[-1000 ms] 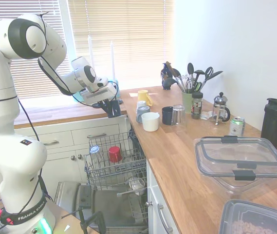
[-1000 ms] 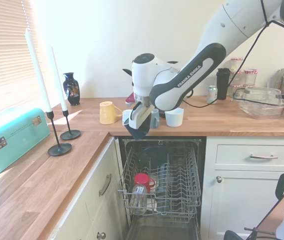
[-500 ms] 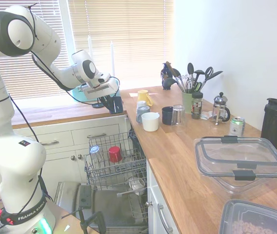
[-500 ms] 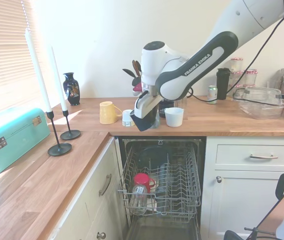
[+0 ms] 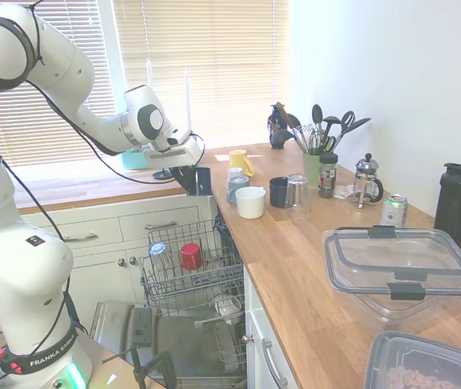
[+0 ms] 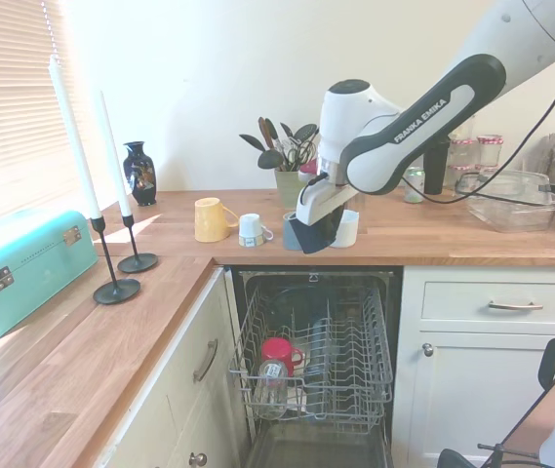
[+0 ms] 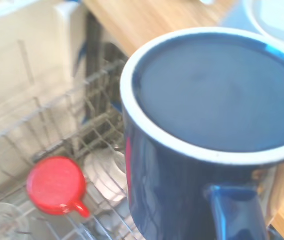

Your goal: Unload a mug from dishwasher

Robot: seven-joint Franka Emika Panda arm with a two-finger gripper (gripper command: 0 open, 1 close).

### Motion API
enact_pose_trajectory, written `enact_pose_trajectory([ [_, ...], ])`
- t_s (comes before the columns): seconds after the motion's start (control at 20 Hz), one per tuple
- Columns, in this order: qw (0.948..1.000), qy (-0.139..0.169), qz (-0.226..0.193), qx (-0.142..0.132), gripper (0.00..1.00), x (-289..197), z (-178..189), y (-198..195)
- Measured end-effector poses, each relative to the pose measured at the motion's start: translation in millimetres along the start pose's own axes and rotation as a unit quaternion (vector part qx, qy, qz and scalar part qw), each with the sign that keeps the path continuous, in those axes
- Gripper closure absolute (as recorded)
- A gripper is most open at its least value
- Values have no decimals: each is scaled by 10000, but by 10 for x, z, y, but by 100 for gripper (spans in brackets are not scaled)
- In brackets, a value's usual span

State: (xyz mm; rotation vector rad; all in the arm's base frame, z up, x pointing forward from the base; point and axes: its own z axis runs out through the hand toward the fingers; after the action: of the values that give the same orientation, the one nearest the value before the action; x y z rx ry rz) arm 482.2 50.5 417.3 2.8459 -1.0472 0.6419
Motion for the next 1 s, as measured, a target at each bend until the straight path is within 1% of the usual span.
enact_pose_trajectory([
  [0.25, 9993, -67, 363, 32, 100, 154, 113, 340],
  [0.5, 9976, -119, 682, 26, 100, 442, 184, 765],
  [0.65, 9966, -140, 806, 26, 100, 559, 190, 935],
  [0.85, 9959, -188, 883, -3, 100, 619, 229, 1080],
  [1.0, 9949, -230, 981, -41, 100, 665, 289, 1265],
])
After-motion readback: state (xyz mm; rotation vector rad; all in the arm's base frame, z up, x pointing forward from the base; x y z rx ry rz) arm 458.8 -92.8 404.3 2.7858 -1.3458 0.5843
